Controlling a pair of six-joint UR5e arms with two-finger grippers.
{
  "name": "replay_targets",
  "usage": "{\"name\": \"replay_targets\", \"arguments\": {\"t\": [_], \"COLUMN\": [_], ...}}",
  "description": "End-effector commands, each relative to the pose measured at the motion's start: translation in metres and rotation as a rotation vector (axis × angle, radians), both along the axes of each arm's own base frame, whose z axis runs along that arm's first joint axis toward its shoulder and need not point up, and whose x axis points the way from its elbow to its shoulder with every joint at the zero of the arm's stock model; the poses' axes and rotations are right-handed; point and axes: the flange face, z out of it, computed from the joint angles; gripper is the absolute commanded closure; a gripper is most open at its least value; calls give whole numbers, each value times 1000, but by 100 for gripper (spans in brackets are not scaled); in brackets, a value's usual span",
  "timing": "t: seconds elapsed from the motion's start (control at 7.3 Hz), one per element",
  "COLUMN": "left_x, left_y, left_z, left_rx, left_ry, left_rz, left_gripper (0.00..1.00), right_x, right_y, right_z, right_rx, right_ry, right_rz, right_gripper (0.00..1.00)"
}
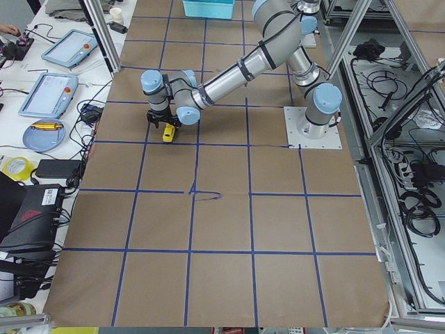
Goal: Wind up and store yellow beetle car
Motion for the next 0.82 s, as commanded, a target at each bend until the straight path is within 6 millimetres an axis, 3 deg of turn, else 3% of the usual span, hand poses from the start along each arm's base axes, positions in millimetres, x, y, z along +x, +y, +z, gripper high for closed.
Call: {"name": "replay_targets", "arguments": {"t": [0.0, 0.14, 0.68], "left_x": [0, 0, 2], "left_y": [-1, -1, 3], "left_z": [-4, -3, -7], "left_rx": [1, -9, 8], "left_ry": [0, -2, -30], "left_rz": [-1, -1, -1], "left_gripper": [25, 34, 37], "right_x": [0, 0, 0], "right_y": [0, 0, 0], "right_z": [0, 0, 0], "right_rx": [0, 0, 0], "right_ry": [0, 0, -1], "right_rz": [0, 0, -5], "right_gripper": [0, 0, 0]}}
